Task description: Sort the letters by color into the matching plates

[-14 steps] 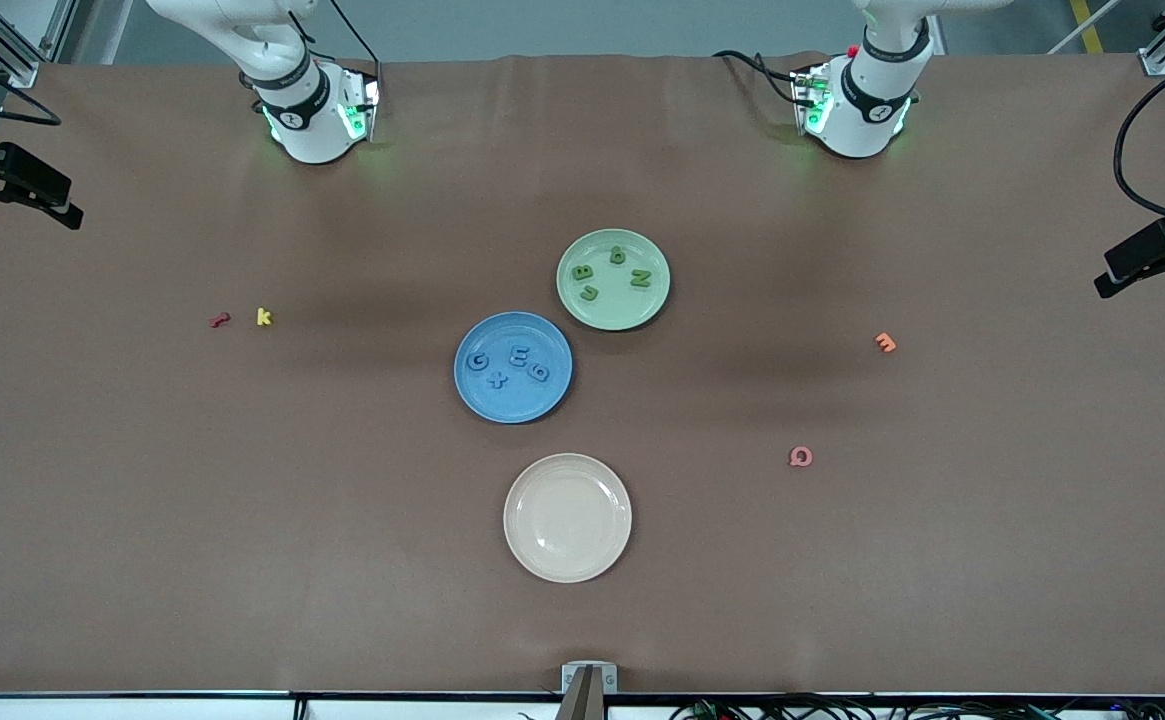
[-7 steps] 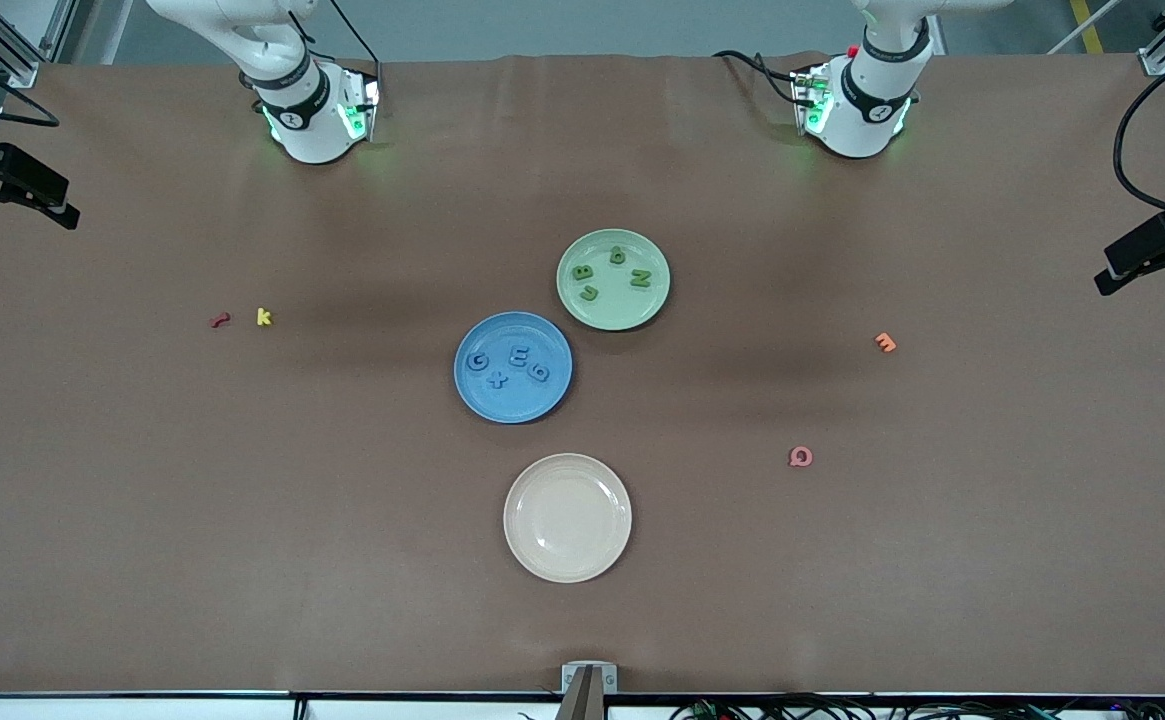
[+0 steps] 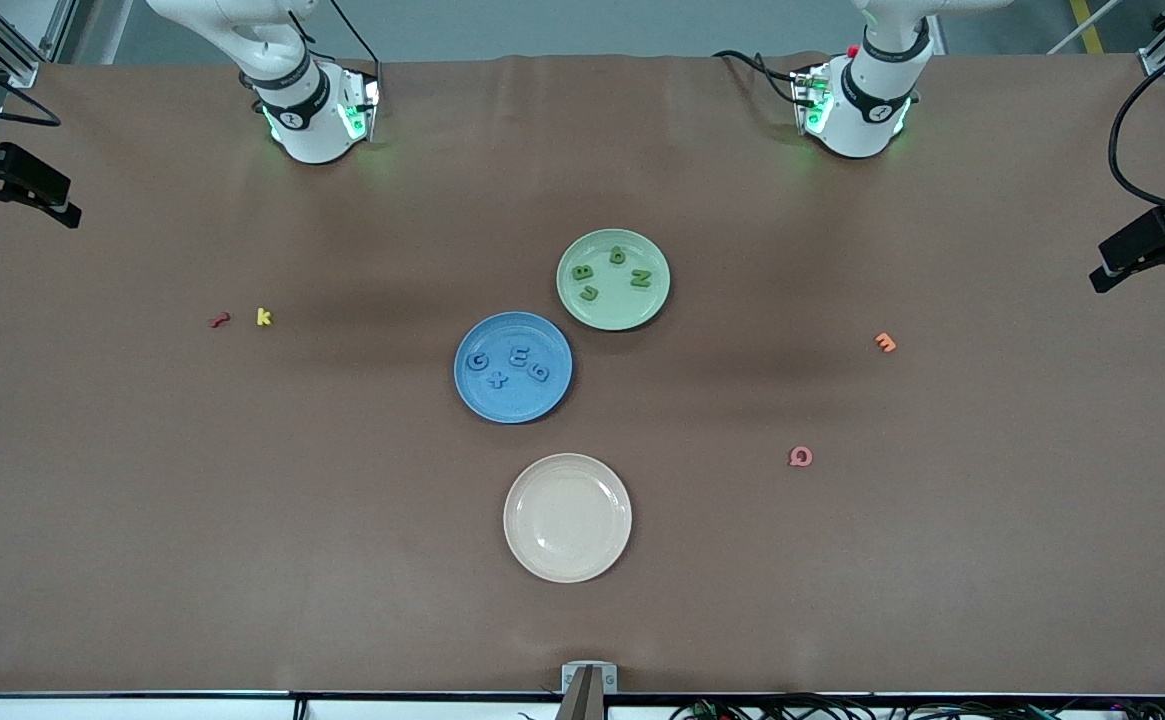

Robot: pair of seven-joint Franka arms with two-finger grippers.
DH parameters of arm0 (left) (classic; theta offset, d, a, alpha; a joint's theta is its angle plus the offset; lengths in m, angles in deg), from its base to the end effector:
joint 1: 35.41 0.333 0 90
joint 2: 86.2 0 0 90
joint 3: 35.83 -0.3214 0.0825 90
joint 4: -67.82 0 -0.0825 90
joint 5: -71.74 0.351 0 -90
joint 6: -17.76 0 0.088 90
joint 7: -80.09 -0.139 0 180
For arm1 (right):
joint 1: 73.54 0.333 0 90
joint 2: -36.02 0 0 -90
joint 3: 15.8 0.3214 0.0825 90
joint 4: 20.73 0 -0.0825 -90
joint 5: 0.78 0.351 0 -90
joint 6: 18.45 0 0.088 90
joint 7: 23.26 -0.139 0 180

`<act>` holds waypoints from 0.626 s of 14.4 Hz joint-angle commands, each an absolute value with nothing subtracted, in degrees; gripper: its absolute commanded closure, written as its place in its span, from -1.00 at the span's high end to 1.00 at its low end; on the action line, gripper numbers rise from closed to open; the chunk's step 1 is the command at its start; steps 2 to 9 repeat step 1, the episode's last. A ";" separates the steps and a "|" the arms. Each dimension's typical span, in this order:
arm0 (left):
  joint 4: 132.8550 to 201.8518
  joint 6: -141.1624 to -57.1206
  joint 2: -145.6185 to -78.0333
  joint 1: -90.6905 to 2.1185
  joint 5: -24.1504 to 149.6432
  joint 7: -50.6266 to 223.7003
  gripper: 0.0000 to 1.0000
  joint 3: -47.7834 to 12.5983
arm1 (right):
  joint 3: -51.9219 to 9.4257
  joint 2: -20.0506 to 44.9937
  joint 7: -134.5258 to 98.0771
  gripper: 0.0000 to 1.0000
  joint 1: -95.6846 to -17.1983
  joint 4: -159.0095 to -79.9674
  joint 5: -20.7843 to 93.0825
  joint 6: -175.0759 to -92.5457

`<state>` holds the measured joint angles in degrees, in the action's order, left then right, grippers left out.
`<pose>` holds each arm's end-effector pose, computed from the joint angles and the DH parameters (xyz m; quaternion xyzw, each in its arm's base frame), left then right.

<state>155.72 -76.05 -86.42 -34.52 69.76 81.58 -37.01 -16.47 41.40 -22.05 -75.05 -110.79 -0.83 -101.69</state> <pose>0.5330 0.0146 0.6185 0.9981 0.0313 0.0497 0.0170 0.4780 -0.0186 0.6342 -0.9999 0.0085 0.0126 0.0005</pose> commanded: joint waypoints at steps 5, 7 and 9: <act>155.27 -75.58 -85.94 -34.62 70.86 80.97 0.99 -36.97 | -16.15 42.70 -22.03 1.00 -75.56 -111.96 -0.61 -101.60; 155.27 -75.58 -85.94 -34.62 70.86 80.97 0.99 -36.97 | -16.15 42.70 -22.03 1.00 -75.56 -111.96 -0.61 -101.60; 155.27 -75.58 -85.94 -34.62 70.86 80.97 0.99 -36.97 | -16.15 42.70 -22.03 1.00 -75.56 -111.96 -0.61 -101.60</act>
